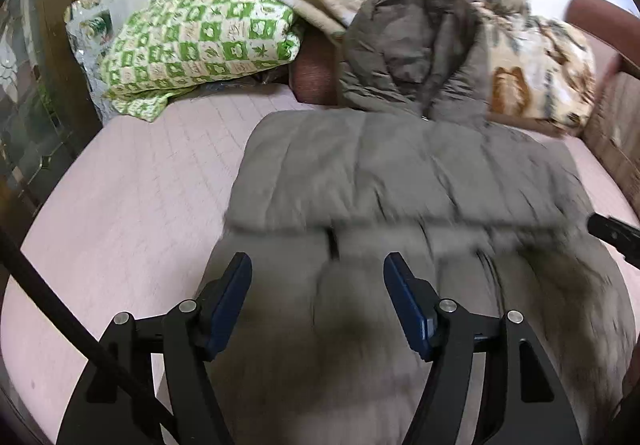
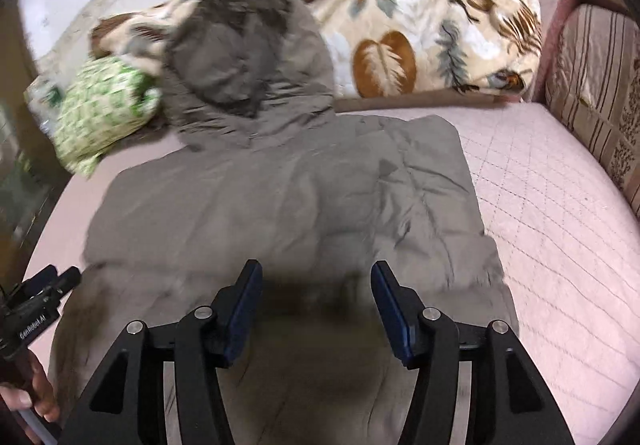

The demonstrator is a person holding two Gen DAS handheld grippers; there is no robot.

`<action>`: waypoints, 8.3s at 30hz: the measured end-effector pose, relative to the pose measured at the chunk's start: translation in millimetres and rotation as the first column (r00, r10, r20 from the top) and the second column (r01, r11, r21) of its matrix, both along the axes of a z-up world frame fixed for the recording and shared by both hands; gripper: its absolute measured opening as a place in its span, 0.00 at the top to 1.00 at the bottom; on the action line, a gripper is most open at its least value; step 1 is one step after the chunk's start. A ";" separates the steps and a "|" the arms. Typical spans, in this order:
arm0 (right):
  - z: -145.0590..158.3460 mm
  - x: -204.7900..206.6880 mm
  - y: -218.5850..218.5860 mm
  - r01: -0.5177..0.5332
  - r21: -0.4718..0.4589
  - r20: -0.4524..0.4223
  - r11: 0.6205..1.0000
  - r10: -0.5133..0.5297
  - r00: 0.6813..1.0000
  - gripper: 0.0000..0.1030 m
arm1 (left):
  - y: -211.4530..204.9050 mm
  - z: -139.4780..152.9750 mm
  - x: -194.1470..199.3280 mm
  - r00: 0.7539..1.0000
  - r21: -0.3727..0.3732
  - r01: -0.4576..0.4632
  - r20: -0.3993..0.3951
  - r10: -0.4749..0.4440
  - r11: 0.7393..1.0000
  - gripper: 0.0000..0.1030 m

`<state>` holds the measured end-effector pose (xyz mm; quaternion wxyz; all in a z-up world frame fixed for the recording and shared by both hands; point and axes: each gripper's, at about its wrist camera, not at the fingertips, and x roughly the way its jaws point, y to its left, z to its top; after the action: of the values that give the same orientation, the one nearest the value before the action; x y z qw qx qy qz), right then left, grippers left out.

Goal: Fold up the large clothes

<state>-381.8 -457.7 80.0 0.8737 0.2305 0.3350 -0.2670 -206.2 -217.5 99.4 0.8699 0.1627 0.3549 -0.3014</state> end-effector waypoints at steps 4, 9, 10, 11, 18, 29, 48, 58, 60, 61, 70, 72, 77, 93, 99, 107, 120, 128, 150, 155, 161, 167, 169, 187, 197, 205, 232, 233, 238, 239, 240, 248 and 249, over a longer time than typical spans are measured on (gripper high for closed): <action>6.2 -26.3 53.5 -0.071 -0.032 -0.002 0.997 0.071 0.997 0.41 | 37.0 2.4 -51.1 1.000 0.005 0.009 0.015 -0.009 1.000 0.28; -0.6 -72.5 113.6 -0.134 -0.049 0.003 0.990 0.135 0.991 0.39 | 81.3 -18.1 -115.2 0.999 0.029 -0.006 0.051 0.004 1.000 0.27; -3.4 -81.3 122.8 -0.136 -0.057 -0.001 0.989 0.136 0.991 0.39 | 87.4 -23.1 -124.3 0.998 0.033 -0.009 0.060 0.007 0.999 0.27; -7.2 -92.2 132.5 -0.132 -0.066 -0.008 0.989 0.131 0.991 0.39 | 94.1 -29.6 -134.6 0.997 0.039 -0.013 0.070 0.010 0.999 0.27; -34.2 -142.3 157.8 -0.052 -0.036 -0.021 0.998 0.051 0.998 0.39 | 109.2 -58.1 -150.0 0.999 0.044 0.000 0.032 -0.001 0.999 0.27; -72.3 -137.0 164.6 -0.052 -0.051 -0.151 0.997 0.044 0.988 0.33 | 108.8 -72.3 -146.4 1.000 0.068 0.015 0.026 -0.017 0.998 0.23; -79.3 -139.2 164.6 -0.079 -0.068 -0.137 0.995 0.069 0.988 0.28 | 109.2 -75.3 -147.8 0.998 0.099 0.015 0.062 -0.022 0.995 0.19; -79.1 -139.7 164.7 -0.081 -0.065 -0.139 0.995 0.072 0.988 0.27 | 110.2 -76.6 -150.5 0.998 0.113 0.006 0.062 -0.013 0.994 0.18; -78.8 -139.3 165.2 -0.080 -0.065 -0.140 0.995 0.070 0.988 0.27 | 110.7 -76.2 -150.9 0.998 0.115 0.005 0.061 -0.012 0.993 0.18; -78.8 -139.2 165.2 -0.079 -0.065 -0.140 0.995 0.070 0.988 0.27 | 110.4 -76.3 -150.7 0.998 0.114 0.006 0.062 -0.013 0.993 0.18; -78.6 -140.0 164.9 -0.081 -0.065 -0.139 0.995 0.071 0.988 0.26 | 113.0 -76.2 -151.0 0.998 0.120 0.008 0.062 -0.015 0.993 0.18; -78.4 -139.5 164.7 -0.080 -0.064 -0.140 0.995 0.071 0.988 0.26 | 112.9 -77.1 -151.8 0.998 0.121 0.008 0.061 -0.015 0.993 0.18; -77.2 -141.2 165.7 -0.083 -0.058 -0.133 0.995 0.074 0.988 0.26 | 112.9 -76.6 -152.4 0.998 0.119 0.008 0.059 -0.016 0.993 0.18; -29.8 -295.9 108.0 0.298 0.000 0.137 0.954 -0.296 0.945 0.17 | 242.6 -40.9 -64.8 0.950 -0.147 -0.306 -0.106 0.293 0.941 0.18; -73.3 -341.6 73.6 0.381 0.332 0.144 0.863 -0.445 0.884 0.17 | 264.6 -66.0 -51.4 0.916 -0.187 -0.332 -0.299 0.268 0.924 0.19; -97.8 -309.7 79.3 0.258 0.447 0.145 0.857 -0.354 0.924 0.17 | 257.8 -70.9 -56.2 0.906 -0.244 -0.280 -0.386 0.172 0.928 0.19; -92.5 -273.8 103.4 0.203 0.246 0.053 0.948 -0.222 0.974 0.79 | 217.8 -63.7 -92.0 0.975 -0.167 -0.103 -0.214 0.065 0.981 0.75; -72.9 -272.2 113.7 0.262 -0.011 -0.068 0.965 -0.262 0.963 0.83 | 209.3 -60.8 -113.7 0.991 -0.102 -0.039 -0.130 0.026 0.994 0.76; -21.6 -290.0 133.8 0.359 -0.157 0.162 0.920 -0.335 0.928 0.37 | 201.2 -31.6 -124.8 0.989 -0.138 -0.108 0.085 0.121 0.985 0.36; -43.4 -239.5 145.2 0.152 -0.079 0.055 0.985 -0.148 0.987 0.37 | 162.9 -46.4 -148.4 0.996 -0.048 0.042 0.084 -0.038 0.998 0.36; -70.6 -216.0 146.9 0.067 -0.051 -0.079 0.996 -0.071 0.994 0.37 | 143.0 -75.8 -154.1 0.996 0.087 0.078 0.046 -0.082 0.993 0.31; -76.6 -218.0 147.3 0.054 -0.057 -0.099 0.997 -0.060 0.993 0.35 | 146.6 -73.6 -157.6 0.995 0.076 0.081 0.057 -0.085 0.994 0.30; -70.7 -221.6 151.0 0.055 -0.081 -0.071 0.995 -0.061 0.996 0.35 | 149.1 -70.4 -159.8 0.994 0.062 0.080 0.065 -0.084 0.995 0.30; -54.2 -173.0 206.6 -0.161 -0.177 -0.025 0.971 0.159 0.987 0.32 | 109.3 -61.8 -195.0 0.976 0.093 0.154 0.142 -0.166 0.984 0.26; -64.8 -148.1 217.3 -0.216 -0.149 -0.068 0.965 0.208 0.976 0.25 | 99.3 -74.0 -202.8 0.963 0.169 0.178 0.171 -0.207 0.969 0.24; -69.2 -145.9 213.7 -0.221 -0.128 -0.077 0.967 0.212 0.974 0.19 | 100.5 -75.3 -198.4 0.969 0.163 0.171 0.149 -0.195 0.972 0.22; -48.1 -166.3 191.6 -0.105 -0.079 0.042 0.991 0.109 0.993 0.19 | 102.0 -71.4 -197.5 0.976 0.150 0.149 0.135 -0.169 0.977 0.22; -47.8 -166.9 191.1 -0.105 -0.069 0.046 0.992 0.108 0.993 0.19 | 102.4 -69.7 -197.3 0.978 0.146 0.148 0.128 -0.167 0.978 0.22; -48.9 -168.4 187.7 -0.098 -0.042 0.051 0.994 0.100 0.994 0.19 | 101.6 -53.6 -192.8 0.979 0.109 0.141 0.134 -0.155 0.984 0.22; -49.1 -168.6 186.9 -0.095 -0.038 0.056 0.995 0.097 0.994 0.19 | 100.6 -49.3 -189.8 0.979 0.101 0.137 0.139 -0.150 0.985 0.22; -49.5 -168.1 186.1 -0.090 -0.038 0.052 0.995 0.092 0.994 0.19 | 100.4 -43.2 -184.3 0.980 0.082 0.129 0.144 -0.139 0.988 0.22; -48.5 -157.4 180.2 -0.122 0.013 0.024 0.992 0.121 0.992 0.19 | 63.7 -8.4 -128.7 0.989 0.013 0.091 0.111 -0.092 0.996 0.22; -43.9 -156.6 178.5 -0.127 0.020 0.026 0.992 0.127 0.992 0.19 | 54.9 -1.6 -120.4 0.990 0.004 0.093 0.109 -0.093 0.996 0.22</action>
<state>-538.4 -279.2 36.1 0.8904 0.2216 0.3410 -0.2043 -326.6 -162.6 97.8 0.8731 0.1948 0.2988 -0.3323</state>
